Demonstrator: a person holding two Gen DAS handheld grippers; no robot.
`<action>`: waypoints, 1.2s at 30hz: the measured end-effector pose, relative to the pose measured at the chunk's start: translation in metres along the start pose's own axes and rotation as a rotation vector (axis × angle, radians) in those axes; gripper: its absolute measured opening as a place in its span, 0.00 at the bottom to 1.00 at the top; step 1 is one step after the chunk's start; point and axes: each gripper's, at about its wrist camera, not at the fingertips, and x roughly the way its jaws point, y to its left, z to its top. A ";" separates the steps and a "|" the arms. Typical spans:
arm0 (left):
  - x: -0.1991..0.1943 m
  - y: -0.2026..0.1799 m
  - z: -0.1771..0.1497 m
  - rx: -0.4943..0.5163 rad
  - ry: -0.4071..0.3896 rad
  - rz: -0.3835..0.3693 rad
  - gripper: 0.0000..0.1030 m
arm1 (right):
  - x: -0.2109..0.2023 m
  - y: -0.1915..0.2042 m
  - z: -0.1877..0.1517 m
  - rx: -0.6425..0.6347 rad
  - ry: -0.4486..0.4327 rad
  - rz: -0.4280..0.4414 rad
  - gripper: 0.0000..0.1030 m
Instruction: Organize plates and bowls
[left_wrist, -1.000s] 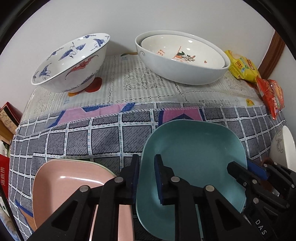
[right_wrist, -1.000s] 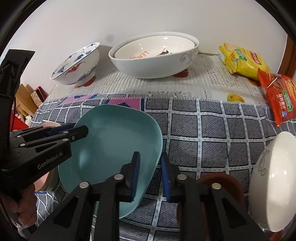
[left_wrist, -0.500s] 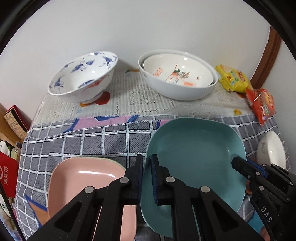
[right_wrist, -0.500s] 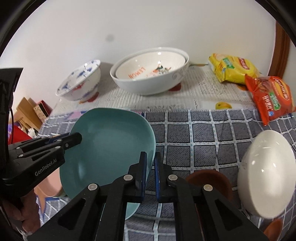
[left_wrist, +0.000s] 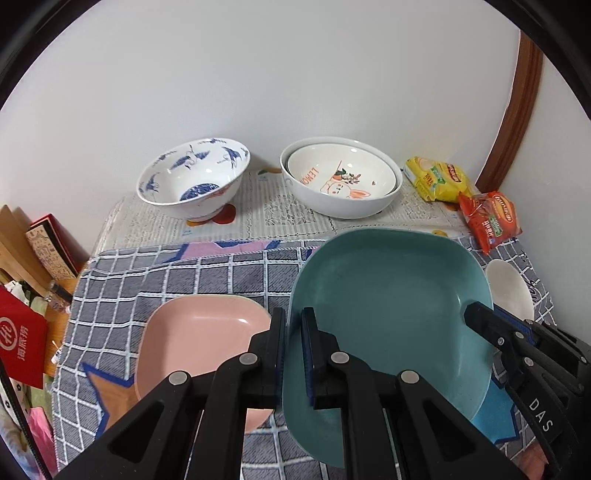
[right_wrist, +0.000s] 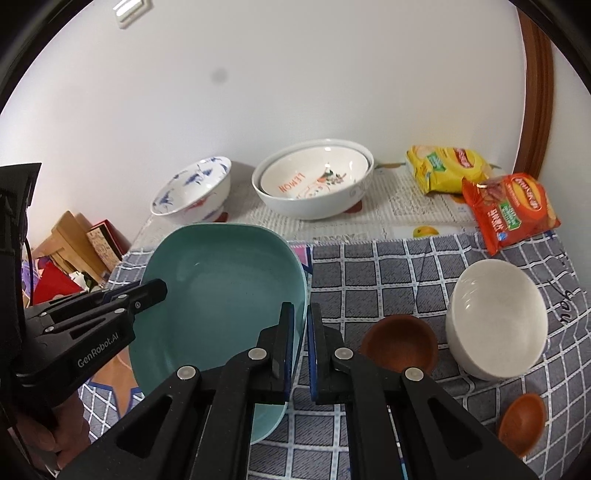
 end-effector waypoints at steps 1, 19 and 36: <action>-0.004 0.001 -0.001 -0.002 -0.004 0.001 0.09 | -0.004 0.003 -0.001 -0.001 -0.007 0.000 0.07; -0.043 0.036 -0.019 -0.053 -0.046 0.020 0.09 | -0.027 0.042 -0.014 -0.033 -0.022 0.029 0.05; -0.045 0.069 -0.030 -0.099 -0.041 0.043 0.09 | -0.018 0.075 -0.018 -0.068 -0.008 0.048 0.05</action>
